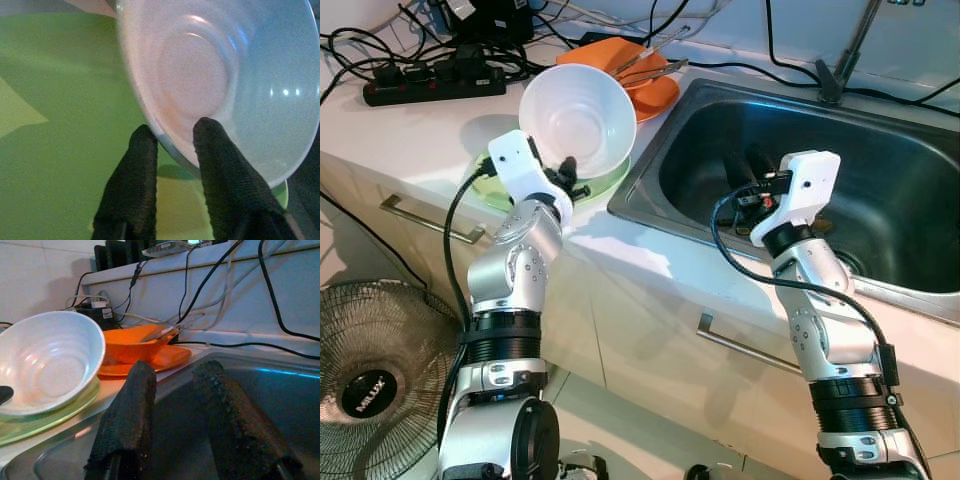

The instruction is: Kitchen organization

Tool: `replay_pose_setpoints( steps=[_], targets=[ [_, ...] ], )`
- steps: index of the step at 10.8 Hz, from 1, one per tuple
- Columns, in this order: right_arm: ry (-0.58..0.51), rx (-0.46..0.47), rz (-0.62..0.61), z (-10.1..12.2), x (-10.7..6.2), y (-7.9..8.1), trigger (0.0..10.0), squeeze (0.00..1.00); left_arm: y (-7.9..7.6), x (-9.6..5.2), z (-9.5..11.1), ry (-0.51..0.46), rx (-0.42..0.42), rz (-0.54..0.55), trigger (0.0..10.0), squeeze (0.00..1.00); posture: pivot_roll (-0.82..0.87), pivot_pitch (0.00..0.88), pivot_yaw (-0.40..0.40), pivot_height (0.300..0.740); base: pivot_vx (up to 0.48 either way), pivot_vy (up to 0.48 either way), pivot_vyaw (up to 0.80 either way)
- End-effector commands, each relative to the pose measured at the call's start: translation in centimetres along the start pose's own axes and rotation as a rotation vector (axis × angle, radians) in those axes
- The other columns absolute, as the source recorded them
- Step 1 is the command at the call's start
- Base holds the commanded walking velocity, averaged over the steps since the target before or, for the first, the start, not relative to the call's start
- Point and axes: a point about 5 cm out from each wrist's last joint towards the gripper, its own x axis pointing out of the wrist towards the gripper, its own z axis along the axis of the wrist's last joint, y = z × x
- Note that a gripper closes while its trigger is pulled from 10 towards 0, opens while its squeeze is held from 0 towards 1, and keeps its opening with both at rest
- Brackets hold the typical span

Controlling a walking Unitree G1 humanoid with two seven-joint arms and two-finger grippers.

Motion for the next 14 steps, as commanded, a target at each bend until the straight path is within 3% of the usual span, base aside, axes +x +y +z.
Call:
replay_pose_setpoints(
  steps=[1,8,13,14],
  targets=[
    [-0.002,0.003,0.006,0.2,0.1,-0.1,10.0,0.0,0.1,0.1,0.2,-0.009,0.005,0.015,0.0,0.0,0.02,0.05,0.004,0.74,0.0,0.0,0.0],
    [0.004,0.006,0.007,0.0,0.2,0.0,10.0,0.0,0.2,0.2,0.3,-0.036,-0.022,0.025,0.0,0.0,0.03,0.052,0.001,0.74,0.0,0.0,0.0],
    [0.006,0.019,0.004,0.0,0.3,0.1,10.0,0.0,-1.1,-0.3,3.6,-0.226,-0.095,-0.067,0.0,0.0,0.03,0.055,-0.001,0.74,0.0,0.0,0.0],
    [0.005,0.023,0.004,0.0,0.3,0.1,10.0,0.0,-1.8,-0.8,4.6,-0.293,-0.128,-0.131,0.0,0.0,0.03,0.055,-0.003,0.74,0.0,0.0,0.0]
  ],
)
